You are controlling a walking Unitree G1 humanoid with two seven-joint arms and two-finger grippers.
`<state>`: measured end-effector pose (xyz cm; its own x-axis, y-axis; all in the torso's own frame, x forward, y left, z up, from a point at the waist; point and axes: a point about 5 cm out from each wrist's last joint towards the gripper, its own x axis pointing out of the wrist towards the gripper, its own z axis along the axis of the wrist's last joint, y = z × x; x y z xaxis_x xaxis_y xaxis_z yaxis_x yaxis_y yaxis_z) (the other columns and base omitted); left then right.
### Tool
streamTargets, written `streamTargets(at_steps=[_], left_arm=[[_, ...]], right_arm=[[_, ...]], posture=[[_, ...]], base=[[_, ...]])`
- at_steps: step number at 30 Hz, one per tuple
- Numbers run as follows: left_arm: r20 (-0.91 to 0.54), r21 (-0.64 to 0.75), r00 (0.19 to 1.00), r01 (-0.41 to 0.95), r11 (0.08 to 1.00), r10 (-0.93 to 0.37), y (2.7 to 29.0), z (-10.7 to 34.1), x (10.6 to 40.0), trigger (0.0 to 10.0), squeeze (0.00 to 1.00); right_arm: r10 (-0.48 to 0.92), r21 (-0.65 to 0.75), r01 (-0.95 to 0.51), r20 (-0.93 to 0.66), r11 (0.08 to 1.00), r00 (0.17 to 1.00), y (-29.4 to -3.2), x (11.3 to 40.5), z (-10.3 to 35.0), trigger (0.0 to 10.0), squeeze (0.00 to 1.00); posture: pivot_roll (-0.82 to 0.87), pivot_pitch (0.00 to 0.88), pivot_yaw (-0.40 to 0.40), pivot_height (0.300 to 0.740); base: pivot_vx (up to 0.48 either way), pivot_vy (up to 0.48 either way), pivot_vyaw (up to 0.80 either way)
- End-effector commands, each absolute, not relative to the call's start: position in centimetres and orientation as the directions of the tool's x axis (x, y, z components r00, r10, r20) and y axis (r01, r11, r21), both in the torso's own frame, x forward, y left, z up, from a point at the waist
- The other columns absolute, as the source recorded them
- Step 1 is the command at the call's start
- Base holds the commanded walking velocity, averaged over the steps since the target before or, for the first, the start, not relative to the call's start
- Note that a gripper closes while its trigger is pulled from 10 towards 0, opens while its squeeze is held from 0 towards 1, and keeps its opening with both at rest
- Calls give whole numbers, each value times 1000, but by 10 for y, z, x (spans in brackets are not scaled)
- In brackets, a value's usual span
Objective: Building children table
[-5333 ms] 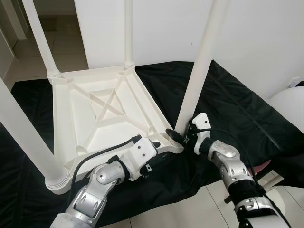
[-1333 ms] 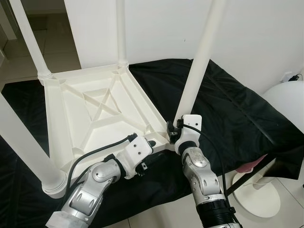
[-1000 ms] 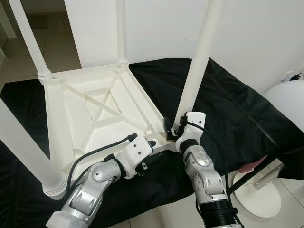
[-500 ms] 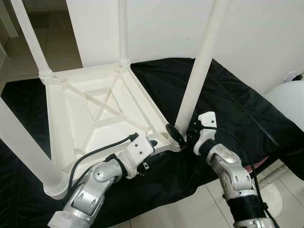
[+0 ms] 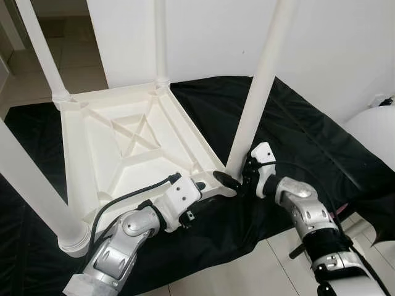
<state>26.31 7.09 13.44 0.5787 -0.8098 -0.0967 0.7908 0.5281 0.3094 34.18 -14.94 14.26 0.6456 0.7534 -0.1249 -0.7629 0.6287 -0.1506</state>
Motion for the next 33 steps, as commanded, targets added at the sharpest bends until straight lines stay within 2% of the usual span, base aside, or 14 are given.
streamTargets(at_steps=[1,3,11,12,13,14,24,30,31,33], left_arm=[[-96,312,589,783,538,-802,72,135,266,10000,0],[-94,312,590,782,539,-802,72,135,266,10000,0],[-89,311,597,777,548,-797,73,137,267,10000,0],[-90,312,598,776,548,-796,73,136,267,10000,0],[-90,312,598,776,548,-796,73,136,267,10000,0],[-91,312,597,777,547,-797,73,136,267,10000,0],[-93,308,592,781,542,-800,73,136,267,10000,0],[-108,304,576,795,525,-810,73,134,264,10000,0],[-108,304,576,795,525,-810,73,134,264,10000,0],[-116,303,570,800,518,-813,74,133,263,10000,0]], right_arm=[[767,-173,-781,-153,600,624,-150,343,139,3137,0],[772,-184,-788,-164,587,614,-149,344,139,0,0],[782,-184,-800,-173,572,599,-150,343,135,0,0],[775,-186,-792,-169,581,609,-152,342,132,5529,0],[775,-186,-792,-169,581,609,-152,342,132,5529,0],[772,-170,-788,-158,592,615,-152,341,131,10000,0],[741,-132,-749,-110,649,662,-149,335,129,10000,0],[603,-90,-605,-43,791,796,-133,323,130,10000,0],[603,-90,-605,-43,791,796,-133,323,130,10000,0],[528,-55,-529,-30,847,849,-131,321,130,10000,0]], posture=[[-41,3,-32,740],[-41,9,-33,740],[-39,15,-34,740],[-40,16,-33,740],[-40,16,-33,740],[-41,17,-31,740],[-50,25,-28,740],[-53,28,-15,740],[-53,28,-15,740],[-54,32,-9,740]], base=[[0,0,0],[0,0,0],[0,0,0],[0,0,0],[0,0,0],[0,0,0],[0,0,0],[0,0,0],[0,0,0],[0,0,0]])
